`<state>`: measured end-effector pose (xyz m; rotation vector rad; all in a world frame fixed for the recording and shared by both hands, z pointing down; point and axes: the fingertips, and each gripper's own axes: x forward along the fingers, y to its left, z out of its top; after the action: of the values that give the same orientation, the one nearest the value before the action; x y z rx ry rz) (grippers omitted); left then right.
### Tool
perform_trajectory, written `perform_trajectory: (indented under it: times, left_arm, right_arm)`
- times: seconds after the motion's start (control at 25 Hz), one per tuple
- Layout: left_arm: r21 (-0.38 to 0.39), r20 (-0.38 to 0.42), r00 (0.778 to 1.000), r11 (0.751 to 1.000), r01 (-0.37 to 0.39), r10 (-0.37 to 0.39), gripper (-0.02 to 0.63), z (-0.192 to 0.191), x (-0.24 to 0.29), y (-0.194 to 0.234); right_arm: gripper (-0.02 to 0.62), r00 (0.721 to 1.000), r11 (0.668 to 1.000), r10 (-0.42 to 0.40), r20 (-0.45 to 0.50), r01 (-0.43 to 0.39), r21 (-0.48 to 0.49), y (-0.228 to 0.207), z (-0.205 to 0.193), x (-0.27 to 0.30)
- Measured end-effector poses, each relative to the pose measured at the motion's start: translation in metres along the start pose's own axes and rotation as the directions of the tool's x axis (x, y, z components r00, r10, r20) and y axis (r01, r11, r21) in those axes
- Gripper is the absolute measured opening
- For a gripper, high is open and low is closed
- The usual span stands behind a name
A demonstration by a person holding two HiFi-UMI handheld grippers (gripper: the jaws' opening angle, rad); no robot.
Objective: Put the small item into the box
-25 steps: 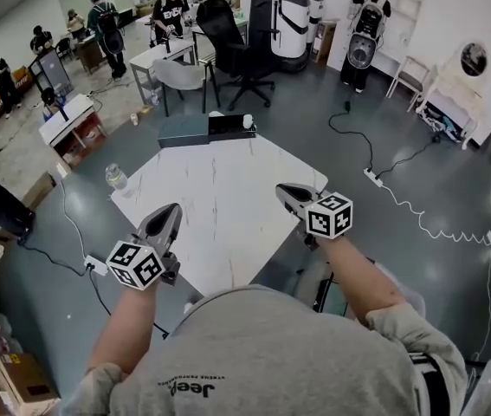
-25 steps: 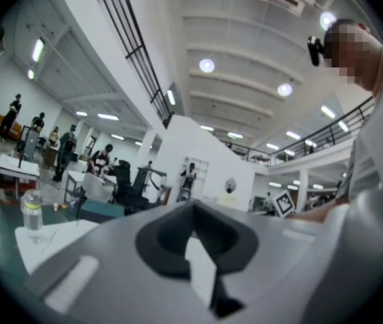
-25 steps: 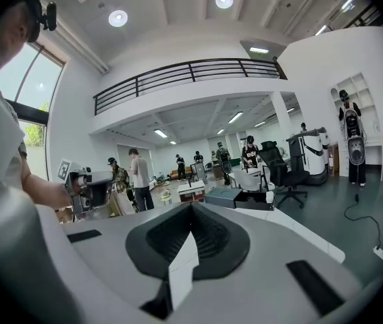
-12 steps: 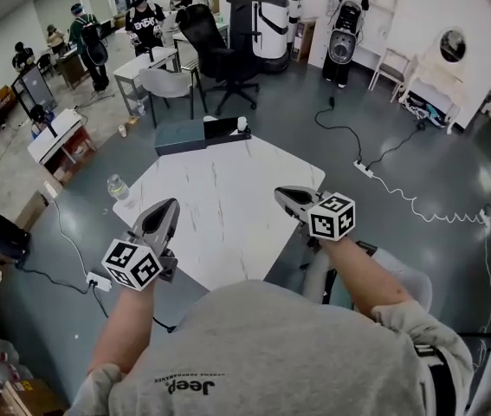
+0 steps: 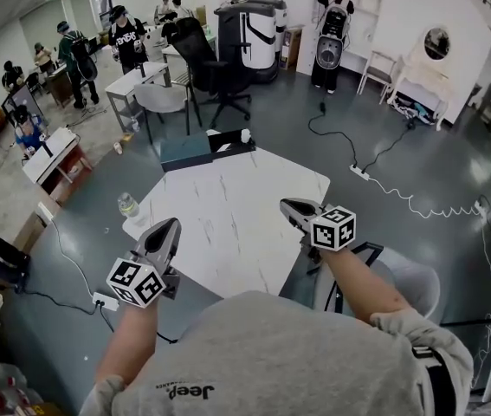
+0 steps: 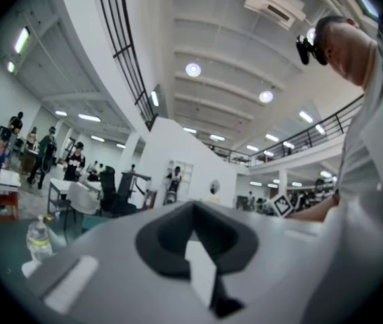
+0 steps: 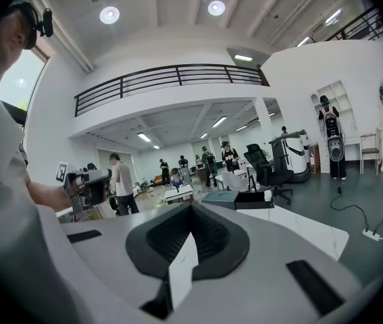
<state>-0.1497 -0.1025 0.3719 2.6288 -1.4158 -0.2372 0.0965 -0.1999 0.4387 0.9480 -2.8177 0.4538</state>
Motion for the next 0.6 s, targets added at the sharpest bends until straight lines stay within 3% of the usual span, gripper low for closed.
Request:
perform_trajectory:
  times: [0.6]
  left_arm:
    - [-0.028,0.013,1.000,0.999,-0.027,0.028,0.005,-0.003,-0.004,0.007]
  right_arm:
    - [0.008,0.999,0.999,0.026,-0.027,-0.027,-0.018,-0.003,-0.001,0.015]
